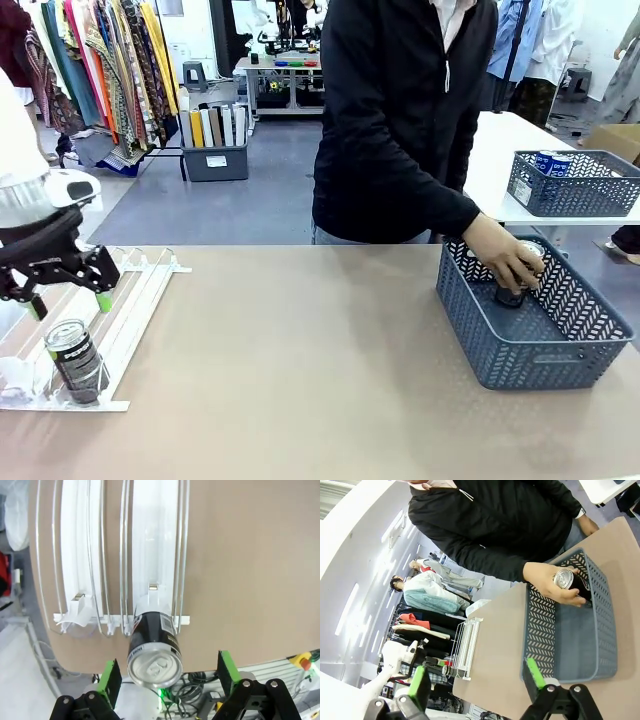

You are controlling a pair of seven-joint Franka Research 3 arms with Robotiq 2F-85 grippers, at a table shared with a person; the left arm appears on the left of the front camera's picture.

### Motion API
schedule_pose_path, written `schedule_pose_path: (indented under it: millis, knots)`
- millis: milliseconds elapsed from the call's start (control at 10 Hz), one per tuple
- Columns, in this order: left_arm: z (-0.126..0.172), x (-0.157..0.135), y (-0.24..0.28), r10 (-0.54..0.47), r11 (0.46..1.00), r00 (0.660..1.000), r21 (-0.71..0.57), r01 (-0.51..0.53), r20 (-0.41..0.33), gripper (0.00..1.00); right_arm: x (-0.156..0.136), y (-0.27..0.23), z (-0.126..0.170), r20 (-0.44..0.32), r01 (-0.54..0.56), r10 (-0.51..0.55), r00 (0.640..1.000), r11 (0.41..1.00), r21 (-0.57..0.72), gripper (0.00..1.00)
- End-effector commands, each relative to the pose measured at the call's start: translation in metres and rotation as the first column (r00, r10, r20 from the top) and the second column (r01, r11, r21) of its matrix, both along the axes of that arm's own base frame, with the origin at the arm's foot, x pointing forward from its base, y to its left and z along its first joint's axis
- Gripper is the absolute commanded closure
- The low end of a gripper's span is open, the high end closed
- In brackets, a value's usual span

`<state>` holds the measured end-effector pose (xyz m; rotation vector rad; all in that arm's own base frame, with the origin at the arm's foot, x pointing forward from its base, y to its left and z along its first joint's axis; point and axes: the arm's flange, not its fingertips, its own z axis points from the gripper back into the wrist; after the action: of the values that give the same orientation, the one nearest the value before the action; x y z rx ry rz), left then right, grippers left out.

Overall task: Retrieve and store the cans from the dispenser.
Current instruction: Pick up one can from the Automatic Can Dispenser and place it in the middle of the table.

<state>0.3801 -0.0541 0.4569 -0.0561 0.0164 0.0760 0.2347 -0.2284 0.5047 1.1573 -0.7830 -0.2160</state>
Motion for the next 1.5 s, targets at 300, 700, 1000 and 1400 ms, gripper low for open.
schedule_pose_path:
  millis: [300, 700, 1000, 1400]
  knots:
    - [-0.029, 0.01, 0.009, 0.075, 0.997, 0.993, 0.03, -0.073, -0.092, 0.0, 0.003, 0.0, 0.002, 0.036, 0.006, -0.006, 0.999, 1.0, 0.003, 0.0]
    - [-0.041, -0.002, 0.008, -0.013, 1.0, 0.985, 0.022, 0.017, -0.17, 0.0, 0.003, 0.0, 0.002, 0.036, 0.006, -0.006, 0.999, 1.0, 0.003, 0.0]
    - [-0.048, -0.003, 0.009, -0.016, 1.0, 0.985, 0.013, 0.019, -0.172, 0.0, 0.003, 0.0, 0.002, 0.036, 0.006, -0.006, 0.999, 1.0, 0.003, 0.0]
    - [-0.049, -0.001, 0.008, -0.006, 1.0, 0.992, 0.005, 0.006, -0.126, 0.22, 0.003, 0.0, 0.002, 0.036, 0.006, -0.006, 0.999, 1.0, 0.003, 0.0]
